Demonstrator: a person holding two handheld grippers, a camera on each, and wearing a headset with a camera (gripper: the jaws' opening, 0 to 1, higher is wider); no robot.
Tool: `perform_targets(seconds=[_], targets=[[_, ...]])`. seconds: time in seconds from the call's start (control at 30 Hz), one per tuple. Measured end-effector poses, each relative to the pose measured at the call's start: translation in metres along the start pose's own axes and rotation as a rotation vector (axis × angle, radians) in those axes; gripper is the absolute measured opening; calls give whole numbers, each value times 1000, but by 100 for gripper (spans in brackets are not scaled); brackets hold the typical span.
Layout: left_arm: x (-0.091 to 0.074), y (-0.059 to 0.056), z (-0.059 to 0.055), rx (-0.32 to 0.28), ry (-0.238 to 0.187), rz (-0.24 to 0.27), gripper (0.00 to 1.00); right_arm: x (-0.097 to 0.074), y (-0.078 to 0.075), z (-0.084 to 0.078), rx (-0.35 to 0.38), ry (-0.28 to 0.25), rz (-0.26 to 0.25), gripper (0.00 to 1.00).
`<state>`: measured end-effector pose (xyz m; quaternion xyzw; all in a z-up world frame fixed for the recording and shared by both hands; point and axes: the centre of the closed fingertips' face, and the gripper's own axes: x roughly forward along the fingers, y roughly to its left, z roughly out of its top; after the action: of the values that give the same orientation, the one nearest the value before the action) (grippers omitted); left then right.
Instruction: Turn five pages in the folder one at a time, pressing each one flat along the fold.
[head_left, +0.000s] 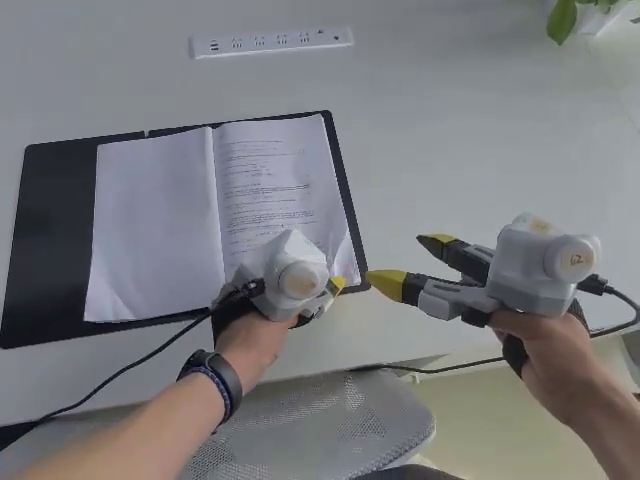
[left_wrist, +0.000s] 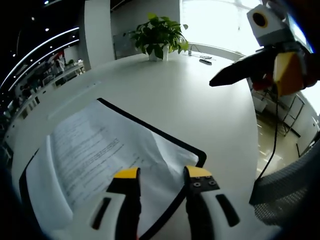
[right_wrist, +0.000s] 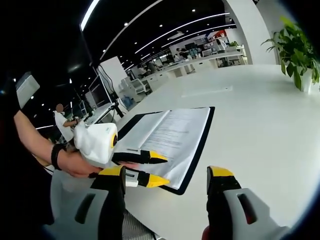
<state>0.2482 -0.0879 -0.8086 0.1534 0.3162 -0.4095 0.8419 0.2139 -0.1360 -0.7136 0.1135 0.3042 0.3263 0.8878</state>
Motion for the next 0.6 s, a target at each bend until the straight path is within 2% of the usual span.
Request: perform_targets(seconds=[0.17,0.23,0.33,0.43,0.6], targets=[[0,1,0,-8,-8,7,31,9,4,1,4,-1,19,64],[0,0,1,-10,-14,6,28,13,3,1,7,-1,27,63],[0,0,1,-19,-16,8,27,22,-4,-1,12,4,40,62],[0,6,1,-41,-20,16,23,30,-7,-1,12,11,49,60],[1,4,2,-21,-20,16,22,45,-9,1,9,28,72,59]])
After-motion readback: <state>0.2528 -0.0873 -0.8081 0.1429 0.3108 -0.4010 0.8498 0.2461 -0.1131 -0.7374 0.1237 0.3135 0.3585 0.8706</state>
